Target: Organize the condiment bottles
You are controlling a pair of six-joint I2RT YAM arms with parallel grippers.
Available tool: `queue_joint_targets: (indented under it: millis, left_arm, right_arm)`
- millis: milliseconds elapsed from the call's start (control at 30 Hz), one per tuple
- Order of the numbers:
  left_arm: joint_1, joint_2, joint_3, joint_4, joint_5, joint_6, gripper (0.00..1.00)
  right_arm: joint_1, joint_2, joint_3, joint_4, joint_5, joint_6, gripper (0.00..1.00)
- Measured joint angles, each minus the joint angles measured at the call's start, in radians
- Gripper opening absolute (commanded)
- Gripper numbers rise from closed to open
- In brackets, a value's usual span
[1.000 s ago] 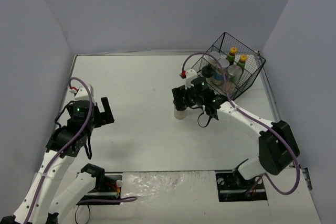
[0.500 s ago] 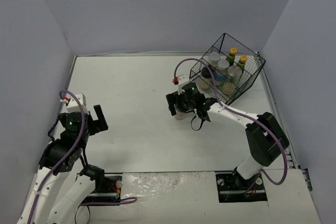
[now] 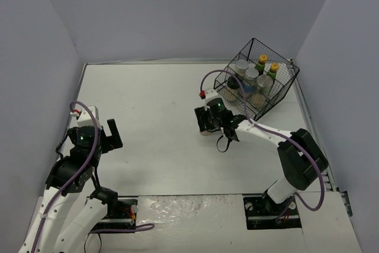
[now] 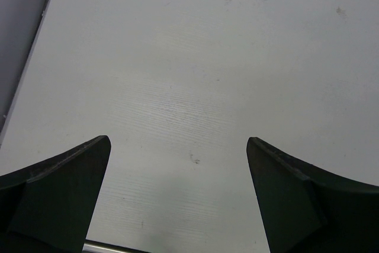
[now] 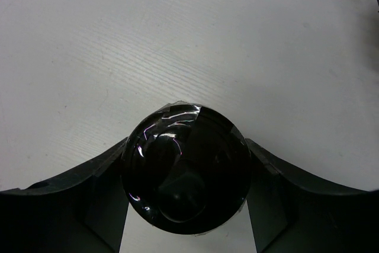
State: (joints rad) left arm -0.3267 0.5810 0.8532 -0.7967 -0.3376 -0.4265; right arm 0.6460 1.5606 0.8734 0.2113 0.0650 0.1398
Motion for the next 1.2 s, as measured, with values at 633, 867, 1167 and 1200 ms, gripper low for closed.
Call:
queue_joint_targets:
  millis: [633, 867, 1167, 1200]
  left_arm:
    - [0.008, 0.005, 0.0, 0.0, 0.007, 0.004, 0.97]
    - [0.008, 0.0, 0.0, 0.0, 0.007, 0.004, 0.97]
    - [0.008, 0.0, 0.0, 0.0, 0.007, 0.005, 0.97]
    - [0.008, 0.0, 0.0, 0.0, 0.007, 0.005, 0.97]
  right_arm:
    - [-0.161, -0.256, 0.196, -0.161, 0.303, 0.196, 0.0]
    - [-0.271, -0.223, 0.202, -0.224, 0.409, 0.291, 0.0]
    - [-0.311, -0.135, 0.206, -0.208, 0.46, 0.356, 0.0]
    - [-0.314, -0.131, 0.205, -0.202, 0.469, 0.361, 0.0]
